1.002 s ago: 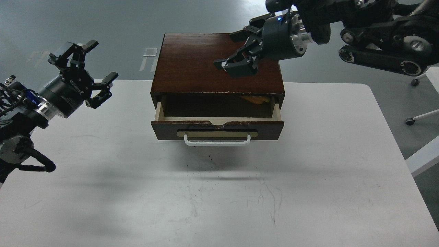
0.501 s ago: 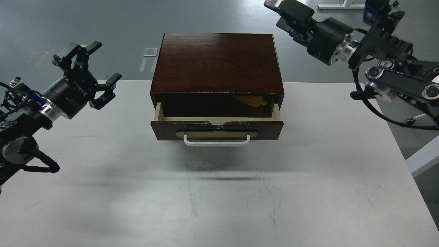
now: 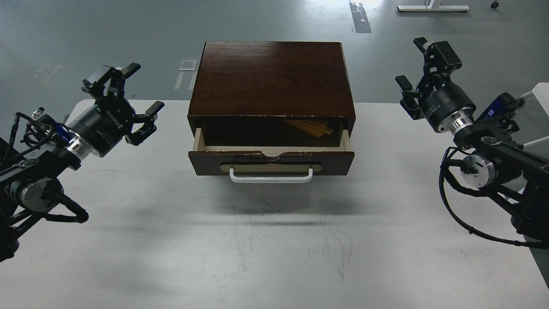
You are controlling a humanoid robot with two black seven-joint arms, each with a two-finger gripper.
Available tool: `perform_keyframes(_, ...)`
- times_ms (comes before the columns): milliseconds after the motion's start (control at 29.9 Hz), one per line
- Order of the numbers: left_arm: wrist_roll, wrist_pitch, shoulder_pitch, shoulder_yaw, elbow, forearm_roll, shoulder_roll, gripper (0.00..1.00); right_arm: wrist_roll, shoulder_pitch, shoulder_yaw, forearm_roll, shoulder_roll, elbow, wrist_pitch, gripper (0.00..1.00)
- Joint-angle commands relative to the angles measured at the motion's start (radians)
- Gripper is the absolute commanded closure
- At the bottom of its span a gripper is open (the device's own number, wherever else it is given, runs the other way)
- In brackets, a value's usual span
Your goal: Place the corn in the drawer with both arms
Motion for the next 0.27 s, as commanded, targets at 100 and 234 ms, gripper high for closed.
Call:
perform_keyframes(100,0.0,-0.001,0.001,-0.001,0.0,0.0,-0.001,0.01,0.0,-0.022,-0.001,0.002,0.005,0.011,0.0,0.0)
perform_keyframes(234,0.0,-0.001,0.001,-0.001,0.0,0.0,-0.002,0.01,0.0,-0.026,-0.001,0.002,0.007,0.013,0.004,0.0)
